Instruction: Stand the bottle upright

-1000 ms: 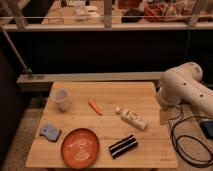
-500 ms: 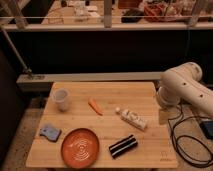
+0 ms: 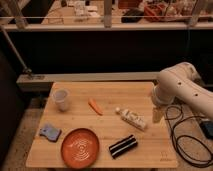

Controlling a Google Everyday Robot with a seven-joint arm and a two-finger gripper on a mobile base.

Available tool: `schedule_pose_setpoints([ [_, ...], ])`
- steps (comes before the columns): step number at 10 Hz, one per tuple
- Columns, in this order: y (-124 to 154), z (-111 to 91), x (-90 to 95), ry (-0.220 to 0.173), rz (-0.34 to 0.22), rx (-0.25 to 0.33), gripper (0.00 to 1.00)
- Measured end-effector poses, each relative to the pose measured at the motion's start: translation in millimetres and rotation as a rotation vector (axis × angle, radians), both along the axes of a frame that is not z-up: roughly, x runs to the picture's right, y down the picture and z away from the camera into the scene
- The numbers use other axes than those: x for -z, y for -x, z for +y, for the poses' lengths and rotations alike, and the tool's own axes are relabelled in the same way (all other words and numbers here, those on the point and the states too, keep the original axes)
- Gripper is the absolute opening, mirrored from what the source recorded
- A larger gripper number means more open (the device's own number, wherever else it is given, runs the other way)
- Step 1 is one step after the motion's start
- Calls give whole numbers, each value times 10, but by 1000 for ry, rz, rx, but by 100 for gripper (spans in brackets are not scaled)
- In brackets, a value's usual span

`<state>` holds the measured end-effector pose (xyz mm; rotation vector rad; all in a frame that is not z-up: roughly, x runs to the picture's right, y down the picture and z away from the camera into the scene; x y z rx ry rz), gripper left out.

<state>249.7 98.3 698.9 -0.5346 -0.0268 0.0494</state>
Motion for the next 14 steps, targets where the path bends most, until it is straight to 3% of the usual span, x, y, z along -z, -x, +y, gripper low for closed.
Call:
schedule_pose_setpoints([
  [8,367,-73,-158,-33,-45,-50,80],
  [14,588,-48,-278,-47,-84,-56,80],
])
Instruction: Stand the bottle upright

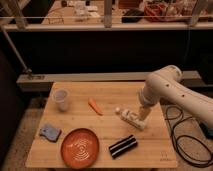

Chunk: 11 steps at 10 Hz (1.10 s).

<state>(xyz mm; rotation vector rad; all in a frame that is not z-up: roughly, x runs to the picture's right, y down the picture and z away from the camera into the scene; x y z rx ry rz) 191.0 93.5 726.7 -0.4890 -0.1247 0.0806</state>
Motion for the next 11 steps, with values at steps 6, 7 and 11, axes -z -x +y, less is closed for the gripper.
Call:
schedule_pose_setpoints([
  [6,169,92,-123,-5,-37,16,80],
  [7,210,121,-155,-2,-45,19,80],
  [11,277,202,-235,2,-56,30,80],
])
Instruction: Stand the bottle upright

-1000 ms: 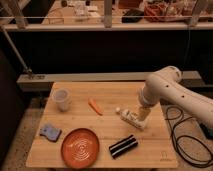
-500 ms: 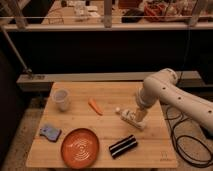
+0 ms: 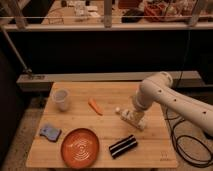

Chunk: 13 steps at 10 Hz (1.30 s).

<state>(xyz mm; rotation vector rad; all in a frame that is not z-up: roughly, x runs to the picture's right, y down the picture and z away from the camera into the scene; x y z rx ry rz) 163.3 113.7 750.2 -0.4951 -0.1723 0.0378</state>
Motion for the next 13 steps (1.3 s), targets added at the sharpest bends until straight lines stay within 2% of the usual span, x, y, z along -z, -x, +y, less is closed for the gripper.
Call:
schedule_pose_setpoints([
  [6,50,155,-213,11,-17,44,80],
  [13,72,352,-519,43,-16,19,80],
])
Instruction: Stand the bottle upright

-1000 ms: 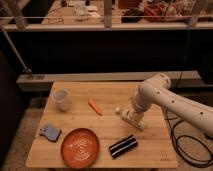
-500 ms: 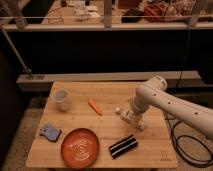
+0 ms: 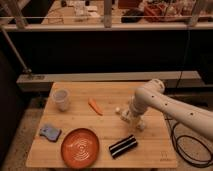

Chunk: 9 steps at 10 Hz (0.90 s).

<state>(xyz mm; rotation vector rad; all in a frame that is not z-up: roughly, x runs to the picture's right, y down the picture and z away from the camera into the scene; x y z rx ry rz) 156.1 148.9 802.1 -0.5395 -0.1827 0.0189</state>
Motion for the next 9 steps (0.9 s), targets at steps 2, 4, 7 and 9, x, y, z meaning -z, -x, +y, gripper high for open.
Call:
schedule_pose_setpoints([
  [2,0,27,-52,8,0,-5,80],
  [4,-6,69,-130,10,1,-4,80],
  [7,17,108,-222,15,-7,-3,80],
  [9,8,130,-263,21,-2,-7,80],
])
